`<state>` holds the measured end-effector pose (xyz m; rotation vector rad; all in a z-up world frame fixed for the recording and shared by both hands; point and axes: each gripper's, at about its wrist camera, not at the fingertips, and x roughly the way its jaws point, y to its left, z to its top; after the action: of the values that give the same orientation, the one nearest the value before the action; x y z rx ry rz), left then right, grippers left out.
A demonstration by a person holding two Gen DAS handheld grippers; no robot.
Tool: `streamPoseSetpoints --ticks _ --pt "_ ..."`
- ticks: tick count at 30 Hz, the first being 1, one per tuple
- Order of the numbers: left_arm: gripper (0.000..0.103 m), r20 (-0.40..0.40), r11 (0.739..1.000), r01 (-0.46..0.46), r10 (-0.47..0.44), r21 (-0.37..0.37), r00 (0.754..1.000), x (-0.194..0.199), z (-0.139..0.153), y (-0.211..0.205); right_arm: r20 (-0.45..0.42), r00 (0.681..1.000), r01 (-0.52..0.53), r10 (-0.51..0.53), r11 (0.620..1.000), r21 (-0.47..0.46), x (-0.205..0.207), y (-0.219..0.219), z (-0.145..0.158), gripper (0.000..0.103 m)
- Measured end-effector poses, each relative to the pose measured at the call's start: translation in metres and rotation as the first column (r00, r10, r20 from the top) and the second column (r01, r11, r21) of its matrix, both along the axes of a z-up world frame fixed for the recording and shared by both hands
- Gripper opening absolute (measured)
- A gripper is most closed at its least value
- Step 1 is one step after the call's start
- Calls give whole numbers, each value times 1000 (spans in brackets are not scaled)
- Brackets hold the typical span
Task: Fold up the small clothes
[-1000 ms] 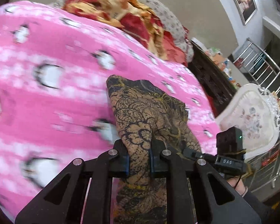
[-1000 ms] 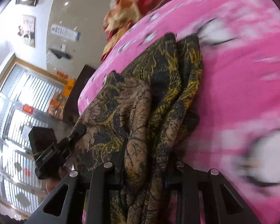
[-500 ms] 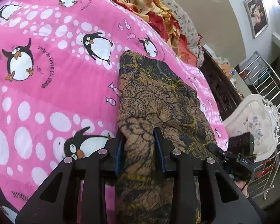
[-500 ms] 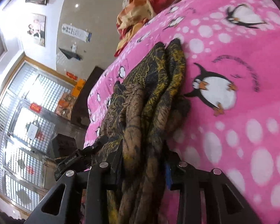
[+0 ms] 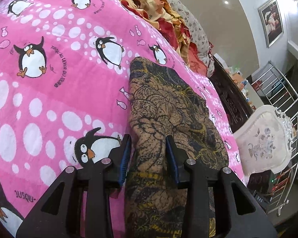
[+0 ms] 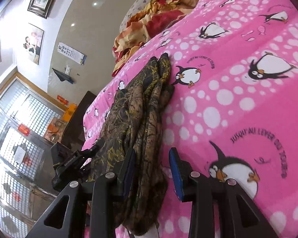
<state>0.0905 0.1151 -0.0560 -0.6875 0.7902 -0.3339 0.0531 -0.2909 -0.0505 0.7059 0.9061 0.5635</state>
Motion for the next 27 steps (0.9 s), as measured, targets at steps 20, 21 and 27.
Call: streamPoseSetpoints --ticks 20,21,27 --pt "34 10 997 -16 16 -75 1000 -14 -5 11 -10 1000 -4 3 1000 -10 0 0 -2 34" --pt "34 11 997 -15 16 -81 1000 -13 -6 12 -10 1000 -4 4 1000 -6 0 0 -2 34" --pt "34 20 992 -14 17 -126 1000 -14 -10 20 -13 1000 -3 3 1000 2 -1 -1 -3 34"
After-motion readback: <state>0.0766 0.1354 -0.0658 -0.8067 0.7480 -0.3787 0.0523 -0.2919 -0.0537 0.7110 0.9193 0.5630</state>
